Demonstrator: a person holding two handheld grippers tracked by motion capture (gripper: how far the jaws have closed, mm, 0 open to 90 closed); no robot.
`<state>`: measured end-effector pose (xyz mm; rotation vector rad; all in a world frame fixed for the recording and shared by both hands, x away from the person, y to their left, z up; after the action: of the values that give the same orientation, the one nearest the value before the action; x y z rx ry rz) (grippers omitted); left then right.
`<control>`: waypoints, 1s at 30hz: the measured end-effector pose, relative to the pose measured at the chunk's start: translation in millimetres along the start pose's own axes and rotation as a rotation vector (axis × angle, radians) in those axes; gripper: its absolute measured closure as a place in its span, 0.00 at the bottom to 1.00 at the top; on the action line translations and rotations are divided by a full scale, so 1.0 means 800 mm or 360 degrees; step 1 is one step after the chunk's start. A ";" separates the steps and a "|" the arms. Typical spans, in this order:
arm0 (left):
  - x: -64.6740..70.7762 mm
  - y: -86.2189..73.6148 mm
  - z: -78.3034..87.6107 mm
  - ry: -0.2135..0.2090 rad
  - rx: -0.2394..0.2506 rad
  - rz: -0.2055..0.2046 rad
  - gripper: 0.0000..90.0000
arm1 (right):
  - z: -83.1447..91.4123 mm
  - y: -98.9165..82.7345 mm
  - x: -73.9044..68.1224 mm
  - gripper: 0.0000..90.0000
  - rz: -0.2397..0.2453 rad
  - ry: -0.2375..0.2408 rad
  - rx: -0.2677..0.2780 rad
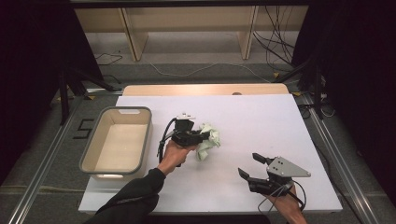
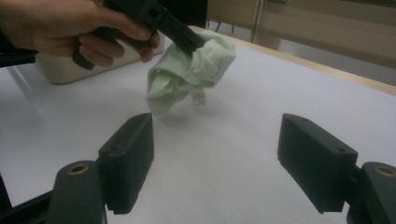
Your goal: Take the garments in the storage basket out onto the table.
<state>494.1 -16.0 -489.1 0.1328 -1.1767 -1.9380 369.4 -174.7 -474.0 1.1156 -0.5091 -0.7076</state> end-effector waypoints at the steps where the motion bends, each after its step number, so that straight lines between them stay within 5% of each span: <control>1: 0.000 -0.001 -0.001 0.0000 -0.0004 0.0000 0.80 | 0.000 0.000 0.000 0.31 0.0000 -0.0002 -0.0001; 13: 0.003 -0.012 -0.015 0.0004 -0.0083 -0.0018 0.73 | 0.000 0.001 0.000 0.31 -0.0003 0.0004 0.0006; 19: 0.004 -0.021 -0.020 0.0009 -0.0188 0.0001 0.52 | 0.001 0.001 0.000 0.31 -0.0006 0.0003 0.0011; 23: -0.001 -0.018 -0.016 0.0089 -0.0193 -0.0011 0.32 | 0.001 0.001 0.000 0.31 -0.0004 0.0003 0.0009; 30: 0.000 -0.014 -0.007 0.0072 -0.0190 -0.0039 0.25 | 0.001 0.001 0.000 0.31 -0.0007 0.0002 0.0012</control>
<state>490.1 -17.7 -500.6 0.1272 -1.0316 -2.0107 369.0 -175.3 -472.6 1.1241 -0.5088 -0.7094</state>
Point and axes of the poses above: each handheld gripper's, and its own axes: z roughly backward along the jaws, y roughly out of its top, x roughly to its right, the point moved 10 cm from there along -z, roughly forward along the jaws, and after that the axes turned 1 degree about -z, right-handed, at the moved point
